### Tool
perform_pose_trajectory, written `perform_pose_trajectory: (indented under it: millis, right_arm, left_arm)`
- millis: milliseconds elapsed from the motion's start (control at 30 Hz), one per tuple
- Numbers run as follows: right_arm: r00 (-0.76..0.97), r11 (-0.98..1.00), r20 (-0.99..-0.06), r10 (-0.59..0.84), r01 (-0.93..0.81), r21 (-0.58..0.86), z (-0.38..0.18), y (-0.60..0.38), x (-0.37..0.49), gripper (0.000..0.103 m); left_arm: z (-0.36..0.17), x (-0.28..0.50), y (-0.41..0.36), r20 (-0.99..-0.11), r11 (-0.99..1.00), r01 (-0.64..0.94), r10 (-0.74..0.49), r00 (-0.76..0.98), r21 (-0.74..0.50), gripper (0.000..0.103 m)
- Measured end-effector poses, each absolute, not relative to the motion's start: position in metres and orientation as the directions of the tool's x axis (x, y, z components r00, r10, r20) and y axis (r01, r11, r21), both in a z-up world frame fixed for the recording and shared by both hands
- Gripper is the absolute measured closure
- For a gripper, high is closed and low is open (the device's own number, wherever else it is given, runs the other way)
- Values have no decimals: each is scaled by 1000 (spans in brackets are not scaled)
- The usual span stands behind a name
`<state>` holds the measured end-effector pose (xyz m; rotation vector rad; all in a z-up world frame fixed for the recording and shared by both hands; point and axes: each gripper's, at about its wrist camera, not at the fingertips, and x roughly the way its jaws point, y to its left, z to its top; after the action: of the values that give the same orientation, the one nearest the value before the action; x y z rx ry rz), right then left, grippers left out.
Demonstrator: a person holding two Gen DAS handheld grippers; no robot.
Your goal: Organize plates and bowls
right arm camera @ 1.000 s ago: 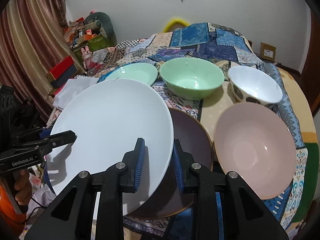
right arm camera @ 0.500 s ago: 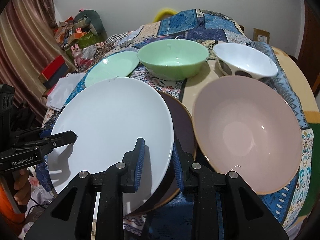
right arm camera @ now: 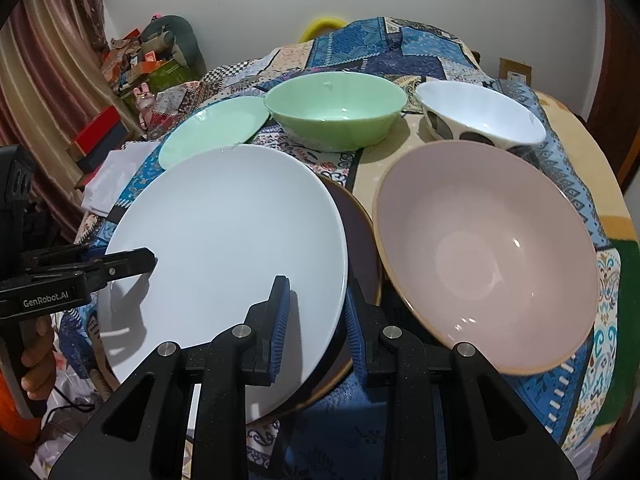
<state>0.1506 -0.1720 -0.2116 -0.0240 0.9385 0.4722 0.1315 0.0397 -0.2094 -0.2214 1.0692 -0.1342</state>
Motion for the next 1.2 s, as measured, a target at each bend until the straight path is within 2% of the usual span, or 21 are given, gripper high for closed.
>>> perform_pose_trajectory:
  millis: [300,567,700,1200]
  right_arm:
    - [525,918,-778,345,-362,163,-214,-175,147,78]
    - [556,929,-757,343,-321,186,-214,-179,145,78]
    - [582,944,-760,288,-307,123,-213,-177,144,76]
    - [590,921,-732,341,-365,136,-194,-178,136,75]
  left_arm:
    - [-215,140,38,-858,966,-12,-223,462,-258,60]
    - [-219,148,29,-869,984,-11,-153,470,-179,61]
    - [-218,150,25,-866,989,-5,-129,484,-150,62]
    - [-189,137,55,-822,987,-52,-97,562,-152,62]
